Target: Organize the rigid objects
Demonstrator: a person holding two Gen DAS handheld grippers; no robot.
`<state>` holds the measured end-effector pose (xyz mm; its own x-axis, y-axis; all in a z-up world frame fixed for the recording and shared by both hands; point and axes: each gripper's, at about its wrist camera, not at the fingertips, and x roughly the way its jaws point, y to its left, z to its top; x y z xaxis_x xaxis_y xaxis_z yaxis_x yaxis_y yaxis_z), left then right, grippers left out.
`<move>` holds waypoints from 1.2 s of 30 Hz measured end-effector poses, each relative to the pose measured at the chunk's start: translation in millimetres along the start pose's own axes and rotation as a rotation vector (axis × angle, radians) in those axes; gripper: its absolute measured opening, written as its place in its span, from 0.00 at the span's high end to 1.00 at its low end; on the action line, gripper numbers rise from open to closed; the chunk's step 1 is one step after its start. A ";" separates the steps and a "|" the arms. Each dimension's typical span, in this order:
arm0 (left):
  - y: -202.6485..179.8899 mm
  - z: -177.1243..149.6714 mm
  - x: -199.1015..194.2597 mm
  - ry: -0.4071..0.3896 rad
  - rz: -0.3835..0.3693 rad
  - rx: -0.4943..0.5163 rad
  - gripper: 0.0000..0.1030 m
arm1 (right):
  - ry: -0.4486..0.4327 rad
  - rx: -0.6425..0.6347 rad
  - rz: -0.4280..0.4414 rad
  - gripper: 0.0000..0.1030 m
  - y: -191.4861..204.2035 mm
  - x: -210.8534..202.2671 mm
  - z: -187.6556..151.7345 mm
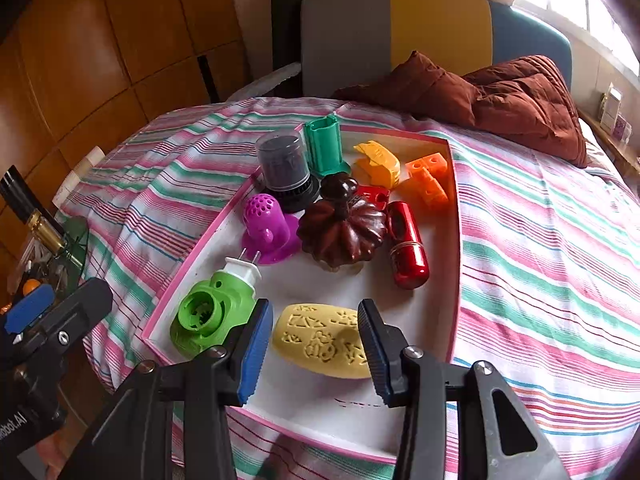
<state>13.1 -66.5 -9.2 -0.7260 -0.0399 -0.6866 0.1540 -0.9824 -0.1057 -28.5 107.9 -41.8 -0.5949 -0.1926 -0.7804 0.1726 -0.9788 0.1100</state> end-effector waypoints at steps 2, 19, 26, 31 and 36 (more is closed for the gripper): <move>-1.7 0.9 -2.6 -0.013 0.000 0.006 0.00 | -0.017 -0.002 -0.030 0.57 -2.5 -3.5 -0.1; -4.3 10.5 -20.3 -0.091 0.027 0.025 0.00 | 0.018 0.008 0.006 0.57 -12.6 -16.1 -3.7; -3.5 13.9 -20.6 -0.088 0.051 0.026 0.00 | 0.031 -0.066 -0.066 0.55 -6.4 4.0 -4.4; -12.3 11.0 -23.9 -0.121 0.098 0.061 0.00 | 0.006 0.015 -0.064 0.54 -19.4 -9.5 2.6; -19.0 6.2 -28.9 -0.151 0.116 0.071 0.00 | -0.004 0.026 -0.062 0.53 -16.1 -26.4 4.8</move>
<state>27.0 -47.9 17.0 -0.7992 -0.1750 -0.5751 0.1983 -0.9799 0.0225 -19.3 128.3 -20.0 -0.6073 -0.1317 -0.7835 0.1147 -0.9904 0.0775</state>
